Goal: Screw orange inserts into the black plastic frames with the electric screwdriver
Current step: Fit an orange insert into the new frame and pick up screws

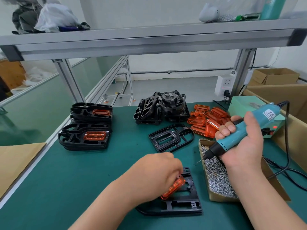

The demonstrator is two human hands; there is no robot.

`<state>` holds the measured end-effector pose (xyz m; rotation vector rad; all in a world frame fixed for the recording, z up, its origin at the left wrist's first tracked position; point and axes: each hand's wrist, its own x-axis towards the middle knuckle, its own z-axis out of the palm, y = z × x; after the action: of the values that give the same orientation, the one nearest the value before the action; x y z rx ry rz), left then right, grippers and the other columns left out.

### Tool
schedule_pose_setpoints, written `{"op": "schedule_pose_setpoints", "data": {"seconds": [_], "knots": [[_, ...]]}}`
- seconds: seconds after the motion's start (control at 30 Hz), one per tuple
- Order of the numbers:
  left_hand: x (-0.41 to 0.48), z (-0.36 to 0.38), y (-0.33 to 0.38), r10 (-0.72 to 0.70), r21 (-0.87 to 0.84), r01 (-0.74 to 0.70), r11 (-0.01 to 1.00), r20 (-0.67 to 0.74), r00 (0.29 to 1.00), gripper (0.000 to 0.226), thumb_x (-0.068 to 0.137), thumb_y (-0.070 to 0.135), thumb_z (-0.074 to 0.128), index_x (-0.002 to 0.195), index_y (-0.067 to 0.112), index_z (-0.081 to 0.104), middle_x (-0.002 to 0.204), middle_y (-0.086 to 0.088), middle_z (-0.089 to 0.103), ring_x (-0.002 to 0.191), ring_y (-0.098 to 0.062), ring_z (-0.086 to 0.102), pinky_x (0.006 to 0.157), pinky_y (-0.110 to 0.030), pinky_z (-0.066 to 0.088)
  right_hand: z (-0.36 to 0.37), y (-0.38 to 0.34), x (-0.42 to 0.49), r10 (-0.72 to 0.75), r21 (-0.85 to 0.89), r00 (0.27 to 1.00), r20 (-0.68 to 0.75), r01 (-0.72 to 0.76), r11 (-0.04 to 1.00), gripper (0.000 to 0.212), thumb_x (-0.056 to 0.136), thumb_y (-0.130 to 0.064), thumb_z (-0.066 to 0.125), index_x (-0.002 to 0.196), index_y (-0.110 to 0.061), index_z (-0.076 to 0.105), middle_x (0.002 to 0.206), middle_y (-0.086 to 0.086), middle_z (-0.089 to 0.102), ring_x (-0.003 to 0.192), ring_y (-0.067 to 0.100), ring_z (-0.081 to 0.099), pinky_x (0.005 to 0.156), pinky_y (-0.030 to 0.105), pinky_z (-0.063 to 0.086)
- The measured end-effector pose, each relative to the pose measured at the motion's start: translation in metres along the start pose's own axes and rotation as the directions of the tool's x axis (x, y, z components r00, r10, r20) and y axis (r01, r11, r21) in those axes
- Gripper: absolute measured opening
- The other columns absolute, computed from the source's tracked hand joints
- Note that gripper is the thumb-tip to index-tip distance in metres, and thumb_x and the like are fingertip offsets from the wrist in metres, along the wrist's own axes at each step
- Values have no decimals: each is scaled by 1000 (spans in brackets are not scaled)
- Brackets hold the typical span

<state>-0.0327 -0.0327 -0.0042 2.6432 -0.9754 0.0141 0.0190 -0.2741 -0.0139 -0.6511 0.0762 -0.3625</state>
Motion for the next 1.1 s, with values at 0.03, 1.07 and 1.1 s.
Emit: {"op": "schedule_pose_setpoints", "data": {"seconds": [0.03, 1.07, 1.1], "knots": [[3, 2, 5, 32, 48, -33, 998, 8, 999, 26, 108, 30, 41, 120, 31, 65, 107, 7, 60, 97, -18, 60, 87, -37, 51, 0, 0, -1, 0, 0, 1000, -2, 0, 1000, 29, 101, -42, 65, 87, -17, 63, 71, -4, 46, 60, 12, 45, 58, 24, 42], [-11, -3, -4, -96, -31, 103, 994, 161, 982, 45, 89, 66, 64, 126, 41, 65, 94, 18, 53, 84, -1, 50, 73, -22, 41, 0, -1, -2, 0, -2, 1000, 6, 0, 1000, 30, 102, -43, 65, 87, -17, 62, 71, -3, 46, 60, 12, 46, 57, 25, 43], [-12, -4, -3, -94, -27, 99, 995, 159, 983, 43, 91, 63, 64, 128, 41, 64, 97, 17, 55, 87, -2, 51, 77, -25, 44, -1, 0, -2, 0, 0, 1000, 8, 0, 1000, 30, 102, -43, 65, 87, -17, 62, 71, -3, 46, 60, 13, 46, 57, 25, 43]]}}
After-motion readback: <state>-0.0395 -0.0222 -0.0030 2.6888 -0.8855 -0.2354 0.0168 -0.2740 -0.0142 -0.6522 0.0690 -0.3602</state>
